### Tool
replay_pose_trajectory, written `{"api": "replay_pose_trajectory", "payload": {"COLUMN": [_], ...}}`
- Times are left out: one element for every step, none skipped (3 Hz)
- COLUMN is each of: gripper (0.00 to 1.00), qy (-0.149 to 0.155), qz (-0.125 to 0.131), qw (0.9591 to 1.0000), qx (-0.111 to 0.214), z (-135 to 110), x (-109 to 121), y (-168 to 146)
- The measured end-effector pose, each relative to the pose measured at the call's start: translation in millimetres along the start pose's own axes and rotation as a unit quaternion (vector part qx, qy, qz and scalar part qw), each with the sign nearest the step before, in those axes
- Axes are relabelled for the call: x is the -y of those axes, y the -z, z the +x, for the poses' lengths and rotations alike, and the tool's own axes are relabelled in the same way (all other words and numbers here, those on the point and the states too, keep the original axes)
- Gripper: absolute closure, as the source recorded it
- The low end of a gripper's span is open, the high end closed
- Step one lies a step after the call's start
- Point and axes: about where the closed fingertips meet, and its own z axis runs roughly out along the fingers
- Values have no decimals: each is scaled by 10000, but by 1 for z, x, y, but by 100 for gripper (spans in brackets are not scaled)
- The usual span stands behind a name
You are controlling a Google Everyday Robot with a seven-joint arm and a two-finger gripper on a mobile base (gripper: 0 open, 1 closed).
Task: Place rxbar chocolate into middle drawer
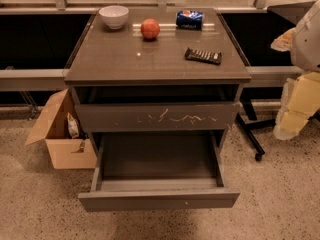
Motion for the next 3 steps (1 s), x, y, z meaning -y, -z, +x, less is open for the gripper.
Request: {"api": "replay_pose_trajectory", "payload": {"gripper": [0,0,0], "qy": [53,93,-134], "qz": [-4,-75,-126], "qw": [9981,9937,9862], "qx": [612,1112,1645], "z": [-22,-44,-62], "x": [42,77,103], "y": [-23,-47,-85]}}
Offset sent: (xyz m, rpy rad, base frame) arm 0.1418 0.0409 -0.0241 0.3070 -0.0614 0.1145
